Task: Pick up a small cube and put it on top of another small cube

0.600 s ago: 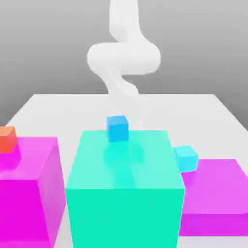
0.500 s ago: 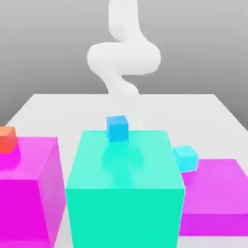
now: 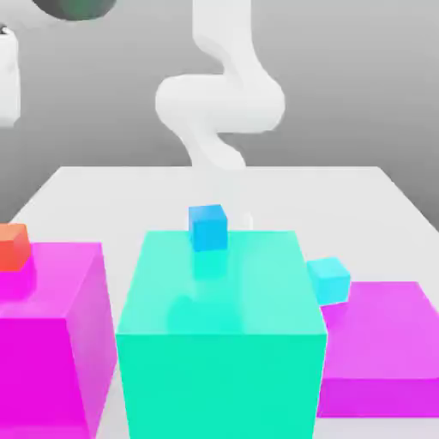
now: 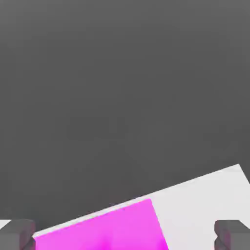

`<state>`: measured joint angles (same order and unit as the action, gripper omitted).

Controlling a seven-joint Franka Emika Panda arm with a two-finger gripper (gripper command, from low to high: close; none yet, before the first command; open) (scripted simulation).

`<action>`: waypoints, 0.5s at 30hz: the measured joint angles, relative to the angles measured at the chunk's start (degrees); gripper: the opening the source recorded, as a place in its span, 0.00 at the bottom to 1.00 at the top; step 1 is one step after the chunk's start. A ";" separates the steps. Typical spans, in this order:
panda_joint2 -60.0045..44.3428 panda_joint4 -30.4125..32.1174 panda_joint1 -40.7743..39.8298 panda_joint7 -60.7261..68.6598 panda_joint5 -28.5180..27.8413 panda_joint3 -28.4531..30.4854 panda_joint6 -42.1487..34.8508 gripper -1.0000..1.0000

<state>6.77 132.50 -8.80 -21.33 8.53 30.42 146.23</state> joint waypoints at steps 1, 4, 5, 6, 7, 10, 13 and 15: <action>-2.38 0.18 -1.79 2.39 1.93 1.28 0.60 0.50; -9.47 1.56 -7.08 9.19 7.32 3.30 2.35 0.50; -11.85 2.12 -8.63 11.47 9.12 3.40 2.88 0.50; -14.12 2.80 -10.10 13.54 10.76 3.40 3.43 0.50; -15.83 4.05 -11.13 14.66 11.64 3.56 4.18 0.50; -17.22 9.52 -11.27 13.00 11.52 4.58 7.37 0.50; -16.21 15.71 -9.51 8.31 9.61 5.80 11.03 0.50; -16.07 19.24 -8.59 6.27 8.63 6.25 13.09 0.50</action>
<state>-9.30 151.74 -17.39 -15.05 17.15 36.67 159.32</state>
